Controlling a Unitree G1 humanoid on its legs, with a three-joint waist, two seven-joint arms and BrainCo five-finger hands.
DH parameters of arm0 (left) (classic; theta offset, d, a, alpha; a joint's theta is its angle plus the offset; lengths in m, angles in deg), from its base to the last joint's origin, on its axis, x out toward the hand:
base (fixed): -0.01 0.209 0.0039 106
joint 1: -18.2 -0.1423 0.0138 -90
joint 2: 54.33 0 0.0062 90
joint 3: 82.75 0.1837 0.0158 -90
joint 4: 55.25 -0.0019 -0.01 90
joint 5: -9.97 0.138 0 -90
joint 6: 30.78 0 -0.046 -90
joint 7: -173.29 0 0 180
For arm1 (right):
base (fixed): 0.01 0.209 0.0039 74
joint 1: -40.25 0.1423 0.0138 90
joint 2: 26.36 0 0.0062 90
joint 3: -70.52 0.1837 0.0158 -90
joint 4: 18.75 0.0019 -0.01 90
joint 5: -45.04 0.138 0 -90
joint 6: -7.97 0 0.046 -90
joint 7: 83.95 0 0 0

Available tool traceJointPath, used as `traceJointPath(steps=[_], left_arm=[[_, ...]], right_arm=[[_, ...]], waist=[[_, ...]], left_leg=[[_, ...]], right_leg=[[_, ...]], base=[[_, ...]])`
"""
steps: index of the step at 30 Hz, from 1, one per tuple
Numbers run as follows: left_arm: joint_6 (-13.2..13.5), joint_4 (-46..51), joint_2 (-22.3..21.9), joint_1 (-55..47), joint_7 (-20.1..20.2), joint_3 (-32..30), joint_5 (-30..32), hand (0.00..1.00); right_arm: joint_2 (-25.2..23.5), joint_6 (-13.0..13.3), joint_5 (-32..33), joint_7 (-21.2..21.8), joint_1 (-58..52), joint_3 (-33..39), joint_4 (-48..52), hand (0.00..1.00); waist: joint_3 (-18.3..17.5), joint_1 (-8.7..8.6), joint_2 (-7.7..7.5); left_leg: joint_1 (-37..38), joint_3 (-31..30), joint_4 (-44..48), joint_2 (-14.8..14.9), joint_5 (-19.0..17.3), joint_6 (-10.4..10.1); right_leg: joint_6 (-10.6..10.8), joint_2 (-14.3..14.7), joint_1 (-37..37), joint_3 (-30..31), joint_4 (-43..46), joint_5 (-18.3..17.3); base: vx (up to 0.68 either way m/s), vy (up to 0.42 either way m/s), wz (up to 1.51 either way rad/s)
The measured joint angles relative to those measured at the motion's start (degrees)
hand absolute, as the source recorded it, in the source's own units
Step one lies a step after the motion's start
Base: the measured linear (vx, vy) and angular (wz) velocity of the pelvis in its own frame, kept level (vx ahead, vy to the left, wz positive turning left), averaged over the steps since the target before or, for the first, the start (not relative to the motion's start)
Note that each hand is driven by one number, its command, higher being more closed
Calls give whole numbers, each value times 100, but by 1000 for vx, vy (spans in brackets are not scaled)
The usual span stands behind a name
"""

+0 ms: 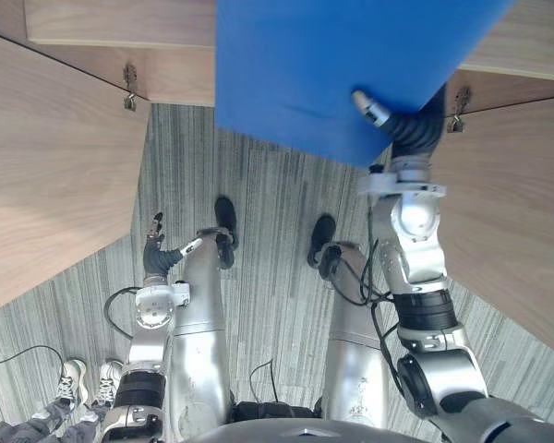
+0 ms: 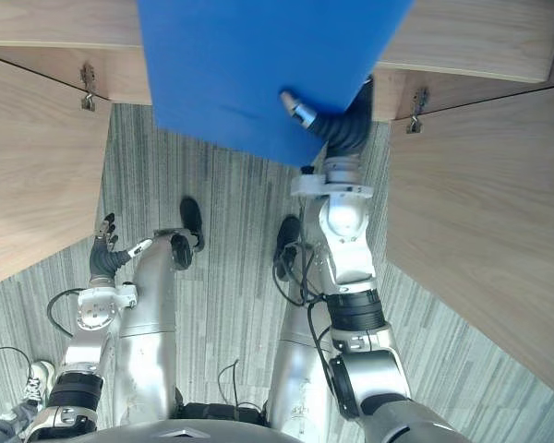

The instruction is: Walk over to the cabinet, pick up the folder, carry it to the office cabinet, place the folder inside the office cabinet, then close the office cabinet door

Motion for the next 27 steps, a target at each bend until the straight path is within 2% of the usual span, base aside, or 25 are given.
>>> traceJointPath(steps=[7, 16, 20, 22, 26, 27], left_arm=[[0, 168, -69, 5, -29, 15, -77, 0], [-6, 169, -52, 18, -158, 143, -285, 0], [-11, 161, -44, 19, -212, 222, -286, 0], [-16, 158, -48, 19, -232, 248, -286, 0], [-64, 43, -47, 18, -248, 298, -286, 0], [-69, -13, -49, 18, -250, 304, -287, 0]], right_arm=[[-15, 43, 624, -824, 1154, 617, -885, 100], [-48, 38, 1786, -1111, 2033, 864, -1619, 100], [-25, 204, 2622, -1136, 2510, 1143, -1966, 100], [77, 250, 3132, -1305, 2666, 1245, -2041, 100], [87, 317, 3660, -1374, 2759, 1412, -2262, 100], [93, 368, 3837, -1369, 2761, 1456, -2332, 0]], waist=[[-1, 3, 1], [-9, 18, 6], [-21, 19, 2], [-37, 41, 3], [-182, 39, 1], [-231, 39, 4]], left_leg=[[-191, -126, -33, 4, 54, -84], [-231, -292, -141, -6, 144, -170], [-234, -344, -296, -15, 247, -209], [-236, -395, -321, -7, 268, -228], [-267, -452, -360, -1, 283, -252], [-269, -455, -374, -1, 288, -257]], right_leg=[[-60, 5, -145, -125, 40, -40], [-129, 4, -118, -317, 13, -82], [-172, 4, -111, -400, -71, -58], [-180, 33, -93, -443, -95, -54], [-180, 43, -81, -523, -142, -54], [-181, 44, -81, -531, -155, -54]], base=[[24, -48, 5], [12, -34, 5], [-5, -36, 6], [2, -15, 2], [4, -2, 1], [0, 0, 0]])
